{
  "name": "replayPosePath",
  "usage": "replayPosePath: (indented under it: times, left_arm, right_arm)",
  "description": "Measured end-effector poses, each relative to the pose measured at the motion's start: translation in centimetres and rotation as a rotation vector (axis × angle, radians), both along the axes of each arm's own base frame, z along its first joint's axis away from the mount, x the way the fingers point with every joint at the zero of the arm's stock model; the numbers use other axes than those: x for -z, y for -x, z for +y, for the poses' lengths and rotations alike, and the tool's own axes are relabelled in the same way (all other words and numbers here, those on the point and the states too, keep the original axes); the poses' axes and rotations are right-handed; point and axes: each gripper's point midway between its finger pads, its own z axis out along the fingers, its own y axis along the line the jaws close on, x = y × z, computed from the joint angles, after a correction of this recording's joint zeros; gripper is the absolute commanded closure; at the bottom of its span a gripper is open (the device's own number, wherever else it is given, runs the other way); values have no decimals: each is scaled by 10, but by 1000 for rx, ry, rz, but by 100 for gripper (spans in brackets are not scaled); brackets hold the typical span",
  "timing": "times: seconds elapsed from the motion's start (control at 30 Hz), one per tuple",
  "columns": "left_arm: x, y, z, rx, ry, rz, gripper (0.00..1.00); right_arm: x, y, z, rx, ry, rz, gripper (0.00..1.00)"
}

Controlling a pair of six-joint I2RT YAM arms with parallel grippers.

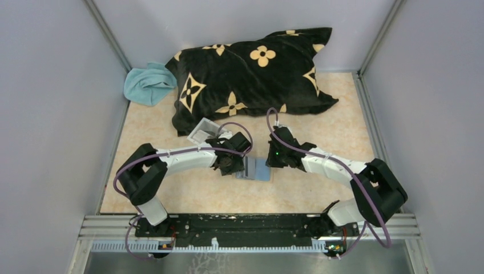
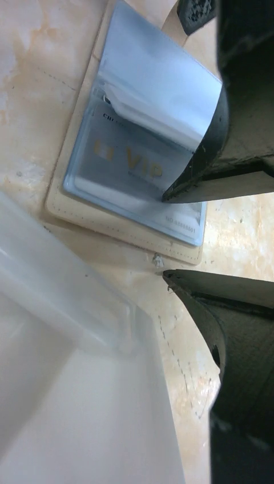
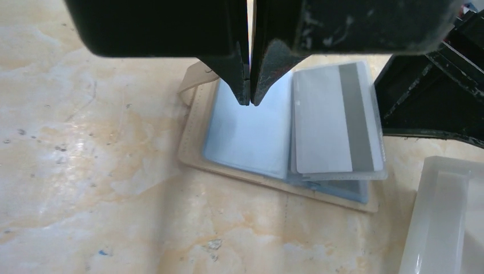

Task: Put the credit cards into the card holder
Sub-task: Place the credit card in the card holder, then pick up the credit card from the storage box.

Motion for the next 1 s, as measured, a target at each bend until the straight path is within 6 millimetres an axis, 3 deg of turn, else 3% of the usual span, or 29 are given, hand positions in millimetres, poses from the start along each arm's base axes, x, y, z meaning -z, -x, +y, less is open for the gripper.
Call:
replayPosePath:
  times: [0.3,0.63,0.8,0.87,1.0]
  left_arm:
    - [3,3,20,-39,-81,4,44]
    - [-6,9,49,-122,-133,-28,41]
    - [-33,9,56,-172,-62,-98,41]
    - [-52,5,54,-187,-14,-144,41]
    - [-94,-5,47,-212,55,-239,41]
  right_arm:
    - [16,11,26,-91,11,46,100]
    - [23,13,35,-113,23,56,100]
    - [14,9,40,-126,29,33,98]
    - [7,4,43,-139,36,16,92]
    - [-21,-12,53,-171,43,-51,70]
